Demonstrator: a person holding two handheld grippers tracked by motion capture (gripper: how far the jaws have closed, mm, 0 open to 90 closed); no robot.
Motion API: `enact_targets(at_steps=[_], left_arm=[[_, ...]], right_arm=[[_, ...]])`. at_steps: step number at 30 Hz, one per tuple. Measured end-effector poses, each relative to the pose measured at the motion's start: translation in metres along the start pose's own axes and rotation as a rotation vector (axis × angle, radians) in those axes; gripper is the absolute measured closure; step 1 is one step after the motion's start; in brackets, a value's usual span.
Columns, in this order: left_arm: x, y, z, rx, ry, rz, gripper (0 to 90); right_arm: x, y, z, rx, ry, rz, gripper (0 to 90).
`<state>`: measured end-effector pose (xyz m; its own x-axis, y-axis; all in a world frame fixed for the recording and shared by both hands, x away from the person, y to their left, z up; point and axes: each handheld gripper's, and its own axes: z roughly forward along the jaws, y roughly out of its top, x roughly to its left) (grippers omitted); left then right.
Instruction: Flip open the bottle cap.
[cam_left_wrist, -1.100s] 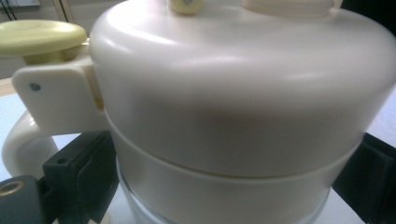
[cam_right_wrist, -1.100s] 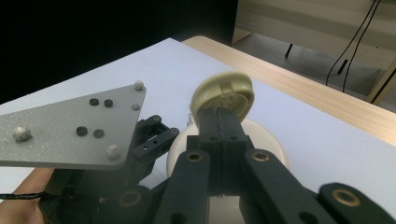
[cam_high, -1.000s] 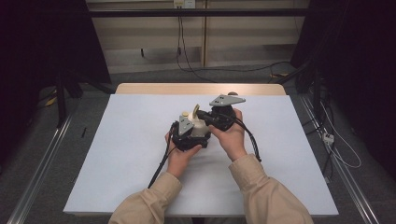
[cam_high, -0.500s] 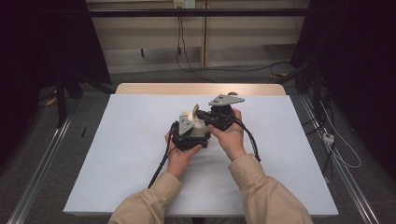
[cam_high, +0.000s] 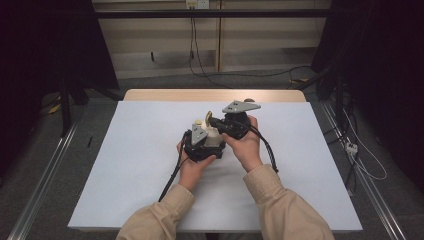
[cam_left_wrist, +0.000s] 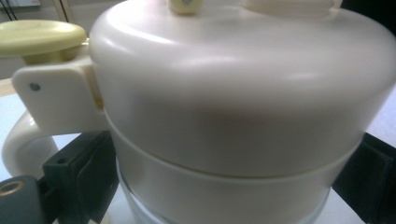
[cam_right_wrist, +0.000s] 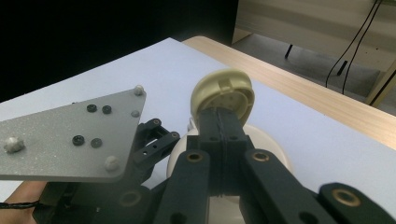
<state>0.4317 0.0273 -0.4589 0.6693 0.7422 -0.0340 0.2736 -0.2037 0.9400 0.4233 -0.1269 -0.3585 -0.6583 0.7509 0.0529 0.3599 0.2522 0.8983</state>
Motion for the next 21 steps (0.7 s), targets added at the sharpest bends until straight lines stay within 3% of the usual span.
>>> enact_targets(at_steps=[21], left_arm=[[0.0, -0.0002, 0.0002, -0.001, -0.002, -0.007, 4.5]], right_arm=[[0.0006, 0.0011, -0.0006, 0.002, 0.001, -0.002, 88.1]])
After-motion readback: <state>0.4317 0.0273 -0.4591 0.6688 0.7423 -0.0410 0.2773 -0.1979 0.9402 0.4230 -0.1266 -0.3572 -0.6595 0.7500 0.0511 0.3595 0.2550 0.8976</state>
